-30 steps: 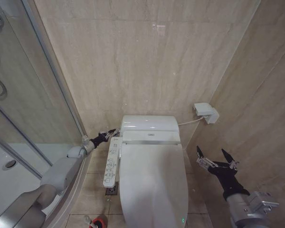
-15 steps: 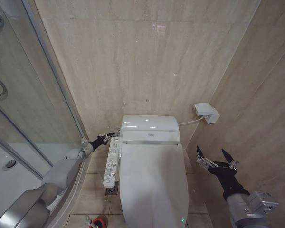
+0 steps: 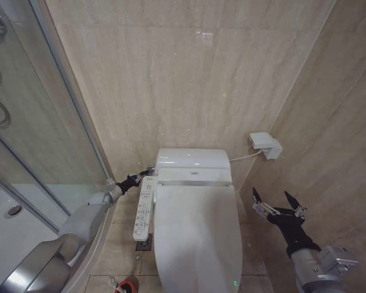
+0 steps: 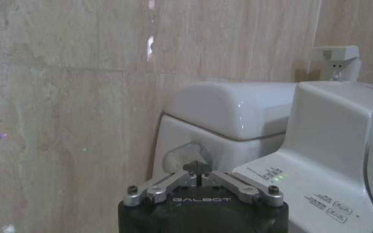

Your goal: Open the toilet lid, clean the toilet bowl with a toilet brush, close the toilet lid, and flush.

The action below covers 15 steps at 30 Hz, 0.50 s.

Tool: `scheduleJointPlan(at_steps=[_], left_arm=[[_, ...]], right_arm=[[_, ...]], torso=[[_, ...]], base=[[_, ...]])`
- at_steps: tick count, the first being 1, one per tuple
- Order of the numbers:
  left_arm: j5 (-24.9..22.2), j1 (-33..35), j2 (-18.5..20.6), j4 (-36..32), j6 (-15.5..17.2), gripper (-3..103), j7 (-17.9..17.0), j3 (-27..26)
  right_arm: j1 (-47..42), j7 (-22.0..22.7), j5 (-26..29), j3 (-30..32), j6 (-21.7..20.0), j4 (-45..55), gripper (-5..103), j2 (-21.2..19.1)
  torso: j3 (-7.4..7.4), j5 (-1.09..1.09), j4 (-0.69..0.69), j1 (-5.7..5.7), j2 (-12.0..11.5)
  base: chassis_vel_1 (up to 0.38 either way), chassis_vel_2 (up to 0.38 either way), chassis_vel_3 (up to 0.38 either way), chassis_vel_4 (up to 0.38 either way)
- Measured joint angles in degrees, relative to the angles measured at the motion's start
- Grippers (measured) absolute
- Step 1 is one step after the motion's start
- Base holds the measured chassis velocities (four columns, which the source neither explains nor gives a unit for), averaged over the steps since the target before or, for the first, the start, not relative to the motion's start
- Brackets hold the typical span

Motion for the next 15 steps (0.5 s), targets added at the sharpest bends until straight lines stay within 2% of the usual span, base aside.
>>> scheduleJointPlan(at_steps=[10, 15], left_arm=[[0.7, 0.1, -0.7, 1.1, 0.2, 0, -0.1, -0.3], [0.5, -0.7, -1.5, 2.7, -1.4, 0, -0.8, -1.0]], right_arm=[[0.0, 0.0, 0.0, 0.0, 0.0, 0.0, 100, 0.0], [0.0, 0.0, 0.0, 0.0, 0.0, 0.0, 100, 0.0]], torso=[[0.02, -0.03, -0.02, 0.02, 0.0], [0.02, -0.02, -0.01, 0.01, 0.0]], base=[[0.000, 0.000, 0.000, 0.000], [0.000, 0.000, 0.000, 0.000]])
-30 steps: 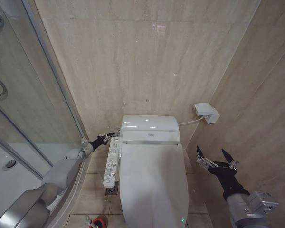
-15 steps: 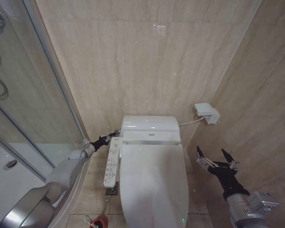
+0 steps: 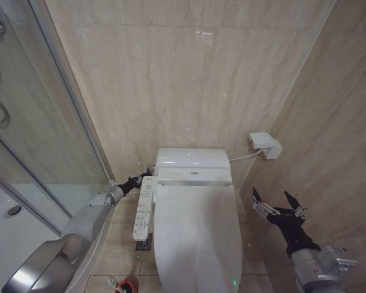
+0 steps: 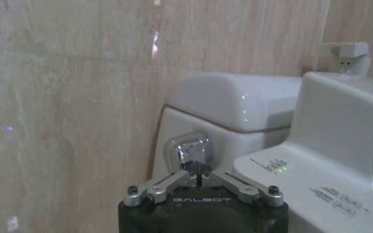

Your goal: Open the toilet lid, clean the toilet bowl with a toilet brush, close the toilet lid, and flush.

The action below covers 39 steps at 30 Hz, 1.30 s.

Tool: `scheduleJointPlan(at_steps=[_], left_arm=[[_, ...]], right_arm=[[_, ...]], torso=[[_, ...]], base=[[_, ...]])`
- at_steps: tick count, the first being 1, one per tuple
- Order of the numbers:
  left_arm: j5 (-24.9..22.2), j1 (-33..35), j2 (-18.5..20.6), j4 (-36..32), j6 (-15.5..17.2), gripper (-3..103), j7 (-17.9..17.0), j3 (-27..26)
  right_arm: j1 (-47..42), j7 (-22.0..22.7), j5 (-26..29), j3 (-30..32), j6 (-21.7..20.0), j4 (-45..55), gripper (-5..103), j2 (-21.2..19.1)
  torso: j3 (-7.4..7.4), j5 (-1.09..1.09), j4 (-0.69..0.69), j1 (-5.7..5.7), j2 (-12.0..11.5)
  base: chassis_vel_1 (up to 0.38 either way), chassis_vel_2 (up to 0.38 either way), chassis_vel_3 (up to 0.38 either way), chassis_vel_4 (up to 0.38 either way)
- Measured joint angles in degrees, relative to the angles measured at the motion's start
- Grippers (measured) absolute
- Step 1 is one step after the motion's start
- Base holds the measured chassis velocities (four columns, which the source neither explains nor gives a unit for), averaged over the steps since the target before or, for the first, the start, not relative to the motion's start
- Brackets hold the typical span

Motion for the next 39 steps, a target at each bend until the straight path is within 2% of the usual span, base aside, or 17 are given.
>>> scheduleJointPlan(at_steps=[6, 19, 24, 28, 34, 36, 37, 39], left_arm=[[-0.3, -0.6, -0.4, 1.4, -0.4, 0, -1.2, -0.4], [0.2, -0.1, -1.0, 2.5, 0.1, 0, -1.8, -1.1], [1.1, 1.3, -0.7, 0.9, 0.2, 0, -3.3, -1.7], [1.4, 3.9, -0.1, -0.9, 1.0, 0, -5.9, -2.9], [1.1, 4.6, 0.3, -0.6, 0.9, 0, -7.1, -3.7], [1.3, 6.2, 0.6, -1.9, 0.8, 0, -9.8, -4.5], [1.3, 6.2, 0.6, -1.9, 0.8, 0, -9.8, -4.5], [1.3, 8.7, 1.2, -4.9, 0.9, 0, -14.1, -5.3]], right_arm=[[0.0, 0.0, 0.0, 0.0, 0.0, 0.0, 100, 0.0], [0.0, 0.0, 0.0, 0.0, 0.0, 0.0, 100, 0.0], [0.0, 0.0, 0.0, 0.0, 0.0, 0.0, 100, 0.0], [0.0, 0.0, 0.0, 0.0, 0.0, 0.0, 100, 0.0], [0.0, 0.0, 0.0, 0.0, 0.0, 0.0, 100, 0.0], [0.0, 0.0, 0.0, 0.0, 0.0, 0.0, 100, 0.0], [0.0, 0.0, 0.0, 0.0, 0.0, 0.0, 100, 0.0], [0.0, 0.0, 0.0, 0.0, 0.0, 0.0, 100, 0.0]], torso=[[-0.01, 0.02, 0.04, -0.01, 0.0], [-0.01, 0.01, 0.00, 0.01, 0.0], [-0.01, 0.00, -0.02, 0.01, 0.0], [0.00, -0.03, -0.04, 0.01, 0.0], [-0.01, -0.01, -0.01, 0.00, 0.0], [-0.01, 0.00, -0.02, 0.00, 0.0], [-0.01, 0.00, -0.02, 0.00, 0.0], [0.00, -0.01, 0.01, 0.00, 0.0]], base=[[0.000, 0.000, 0.000, 0.000], [0.000, 0.000, 0.000, 0.000], [0.000, 0.000, 0.000, 0.000], [0.000, 0.000, 0.000, 0.000], [0.000, 0.000, 0.000, 0.000], [0.000, 0.000, 0.000, 0.000], [0.000, 0.000, 0.000, 0.000], [0.000, 0.000, 0.000, 0.000]])
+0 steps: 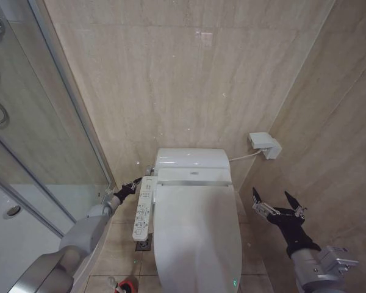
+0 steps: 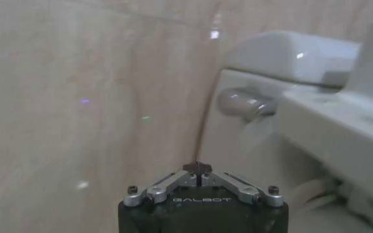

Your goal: Open the toilet lid, clean the toilet bowl with a toilet brush, close the toilet lid, and flush.

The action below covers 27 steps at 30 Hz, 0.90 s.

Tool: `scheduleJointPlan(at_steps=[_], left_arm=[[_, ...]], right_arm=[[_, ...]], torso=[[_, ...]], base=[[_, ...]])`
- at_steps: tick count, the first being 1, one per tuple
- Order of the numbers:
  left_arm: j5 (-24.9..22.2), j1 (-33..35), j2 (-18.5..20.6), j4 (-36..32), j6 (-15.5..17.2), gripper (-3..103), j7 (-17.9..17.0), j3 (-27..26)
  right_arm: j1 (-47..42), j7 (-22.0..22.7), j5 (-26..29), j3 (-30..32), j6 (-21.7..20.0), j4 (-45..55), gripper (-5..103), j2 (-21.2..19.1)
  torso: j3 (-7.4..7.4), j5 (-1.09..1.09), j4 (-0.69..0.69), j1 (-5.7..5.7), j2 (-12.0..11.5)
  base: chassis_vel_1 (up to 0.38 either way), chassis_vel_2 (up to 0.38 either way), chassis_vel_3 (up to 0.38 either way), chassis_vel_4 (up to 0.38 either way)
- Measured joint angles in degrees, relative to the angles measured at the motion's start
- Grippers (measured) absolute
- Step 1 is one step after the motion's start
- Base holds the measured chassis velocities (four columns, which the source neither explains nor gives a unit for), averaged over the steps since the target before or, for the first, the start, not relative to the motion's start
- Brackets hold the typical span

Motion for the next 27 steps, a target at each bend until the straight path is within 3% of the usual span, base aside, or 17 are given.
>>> scheduleJointPlan(at_steps=[2, 3, 7, 8, 9, 11, 12, 15, 21, 22, 27], left_arm=[[0.1, 2.7, 0.6, -3.9, 0.0, 0, -4.9, -1.0], [0.1, 2.7, 0.6, -3.9, 0.0, 0, -4.9, -1.0], [2.4, 8.0, 2.2, -15.6, 0.5, 0, -16.9, -4.0], [2.4, 8.0, 2.2, -15.6, 0.5, 0, -16.9, -4.0], [3.3, 9.9, 3.1, -20.4, 1.3, 0, -21.8, -4.6], [4.4, 13.0, 4.9, -29.1, 3.8, 0, -28.4, -5.5], [4.4, 13.0, 4.9, -29.1, 3.8, 0, -28.4, -5.5], [4.6, 18.1, 7.7, -42.2, 8.1, 4, -34.6, -7.0], [4.4, 23.5, 10.8, -53.3, 10.7, 4, -37.7, -8.9], [4.6, 25.0, 11.4, -56.1, 11.2, 30, -38.3, -10.0], [6.0, 30.6, 12.7, -62.9, 11.7, 30, -39.5, -15.4]], right_arm=[[0.0, 0.0, 0.0, 0.0, 0.0, 0.0, 100, 0.0], [0.0, 0.0, 0.0, 0.0, 0.0, 0.0, 100, 0.0], [0.0, 0.0, 0.0, 0.0, 0.0, 0.0, 100, 0.0], [0.0, 0.0, 0.0, 0.0, 0.0, 0.0, 100, 0.0], [0.0, 0.0, 0.0, 0.0, 0.0, 0.0, 100, 0.0], [0.0, 0.0, 0.0, 0.0, 0.0, 0.0, 100, 0.0], [0.0, 0.0, 0.0, 0.0, 0.0, 0.0, 100, 0.0], [0.0, 0.0, 0.0, 0.0, 0.0, 0.0, 100, 0.0], [0.0, 0.0, 0.0, 0.0, 0.0, 0.0, 100, 0.0], [0.0, 0.0, 0.0, 0.0, 0.0, 0.0, 100, 0.0], [0.0, 0.0, 0.0, 0.0, 0.0, 0.0, 100, 0.0]], torso=[[0.00, -0.01, 0.01, 0.00, 0.0], [0.00, -0.01, 0.01, 0.00, 0.0], [0.00, 0.00, -0.02, 0.00, 0.0], [0.00, 0.00, -0.02, 0.00, 0.0], [-0.01, 0.00, -0.02, 0.00, 0.0], [0.00, 0.00, 0.00, 0.00, 0.0], [0.00, 0.00, 0.00, 0.00, 0.0], [-0.01, 0.02, -0.01, 0.00, 0.0], [-0.01, 0.01, 0.01, 0.00, 0.0], [-0.01, 0.00, -0.02, 0.00, 0.0], [-0.01, 0.01, -0.02, 0.00, 0.0]], base=[[0.000, 0.000, 0.000, 0.000], [0.000, 0.000, 0.000, 0.000], [0.000, 0.000, 0.000, 0.000], [0.000, 0.000, 0.000, 0.000], [0.000, 0.000, 0.000, 0.000], [0.000, 0.000, 0.000, 0.000], [0.000, 0.000, 0.000, 0.000], [0.000, 0.000, 0.000, 0.000], [0.000, 0.000, 0.000, 0.000], [0.000, 0.000, 0.000, 0.000], [0.000, 0.000, 0.000, 0.000]])
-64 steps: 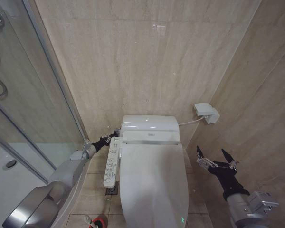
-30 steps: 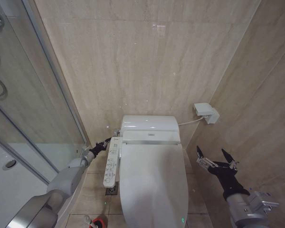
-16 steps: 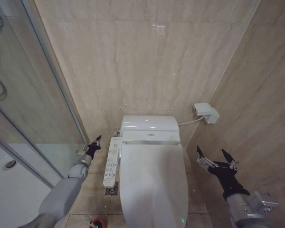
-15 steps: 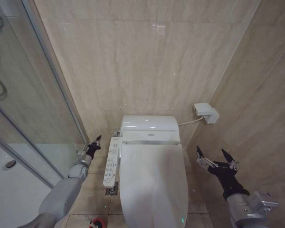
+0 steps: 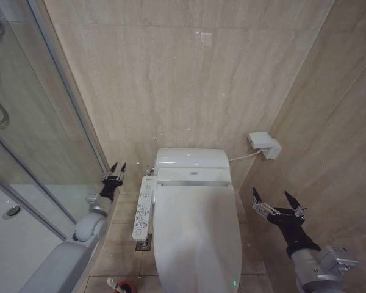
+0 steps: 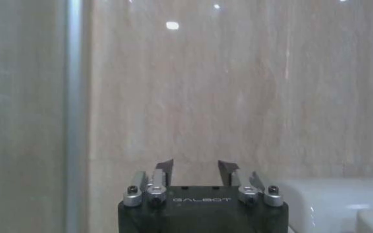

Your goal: Open the toilet lid, clean the toilet bowl with a toilet brush, close the toilet lid, and flush.

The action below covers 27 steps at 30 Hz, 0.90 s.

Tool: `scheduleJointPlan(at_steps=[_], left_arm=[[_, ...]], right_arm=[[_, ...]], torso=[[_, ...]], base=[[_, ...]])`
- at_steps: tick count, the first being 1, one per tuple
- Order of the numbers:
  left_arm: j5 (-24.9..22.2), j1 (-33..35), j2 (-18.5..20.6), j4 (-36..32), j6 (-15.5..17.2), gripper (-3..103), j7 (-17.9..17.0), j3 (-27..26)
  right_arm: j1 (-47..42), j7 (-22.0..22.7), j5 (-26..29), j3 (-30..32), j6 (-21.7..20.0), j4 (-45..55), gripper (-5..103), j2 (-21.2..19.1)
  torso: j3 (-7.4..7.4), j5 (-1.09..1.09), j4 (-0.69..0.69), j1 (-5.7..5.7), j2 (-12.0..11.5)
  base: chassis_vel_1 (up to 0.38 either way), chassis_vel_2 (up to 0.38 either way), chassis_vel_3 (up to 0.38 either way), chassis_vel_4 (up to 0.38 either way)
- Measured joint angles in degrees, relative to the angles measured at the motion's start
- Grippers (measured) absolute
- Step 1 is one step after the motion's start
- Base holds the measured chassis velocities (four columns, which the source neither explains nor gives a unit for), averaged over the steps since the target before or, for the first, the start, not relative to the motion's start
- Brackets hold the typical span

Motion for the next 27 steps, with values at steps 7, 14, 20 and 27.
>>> scheduleJointPlan(at_steps=[7, 14, 20, 27], left_arm=[[1.1, 13.0, 0.6, -10.2, 2.6, 58, -0.8, -9.1], [4.0, 28.5, -3.5, -25.7, 8.4, 85, -3.2, -19.8], [7.1, 37.6, -8.8, -34.7, 10.1, 100, -4.4, -23.2], [10.7, 43.4, -12.7, -41.0, 10.7, 100, -5.4, -23.8]], right_arm=[[0.0, 0.0, 0.0, 0.0, 0.0, 0.0, 100, 0.0], [0.0, 0.0, 0.0, 0.0, 0.0, 0.0, 100, 0.0], [0.0, 0.0, 0.0, 0.0, 0.0, 0.0, 100, 0.0], [0.0, 0.0, 0.0, 0.0, 0.0, 0.0, 100, 0.0]], torso=[[0.01, -0.01, 0.04, 0.00, 0.0], [0.00, 0.01, 0.00, 0.00, 0.0], [0.00, 0.01, 0.01, 0.00, 0.0], [0.00, 0.02, 0.01, 0.00, 0.0]], base=[[0.000, 0.000, 0.000, 0.000], [0.000, 0.000, 0.000, 0.000], [0.000, 0.000, 0.000, 0.000], [0.000, 0.000, 0.000, 0.000]])
